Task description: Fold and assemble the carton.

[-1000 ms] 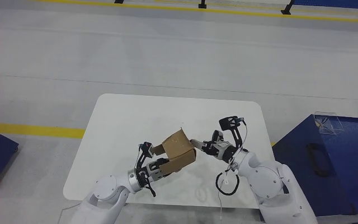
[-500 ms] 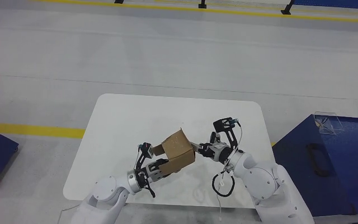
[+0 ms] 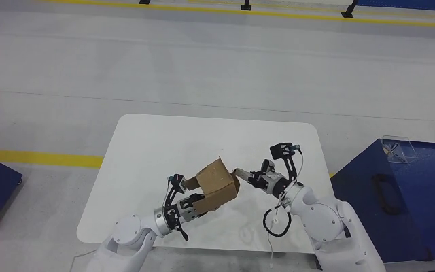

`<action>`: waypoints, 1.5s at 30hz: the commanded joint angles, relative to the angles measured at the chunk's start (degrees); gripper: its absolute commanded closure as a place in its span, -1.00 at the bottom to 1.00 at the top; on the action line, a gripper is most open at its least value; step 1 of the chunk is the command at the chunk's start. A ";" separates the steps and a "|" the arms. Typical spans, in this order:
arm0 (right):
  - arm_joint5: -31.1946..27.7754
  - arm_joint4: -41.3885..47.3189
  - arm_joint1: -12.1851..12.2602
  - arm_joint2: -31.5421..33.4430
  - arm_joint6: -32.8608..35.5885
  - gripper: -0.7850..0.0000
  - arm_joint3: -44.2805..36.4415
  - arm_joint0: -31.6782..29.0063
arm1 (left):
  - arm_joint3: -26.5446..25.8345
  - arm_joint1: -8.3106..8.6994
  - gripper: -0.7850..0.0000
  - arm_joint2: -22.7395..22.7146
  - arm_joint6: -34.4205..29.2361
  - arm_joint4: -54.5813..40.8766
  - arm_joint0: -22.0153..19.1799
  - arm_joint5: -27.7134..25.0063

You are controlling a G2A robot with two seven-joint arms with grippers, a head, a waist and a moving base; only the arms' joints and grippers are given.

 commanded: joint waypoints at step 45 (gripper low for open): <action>1.06 4.38 0.00 -0.72 -1.43 -1.00 2.16 1.16 | 0.13 0.30 1.00 -0.92 -2.52 -5.26 0.59 1.28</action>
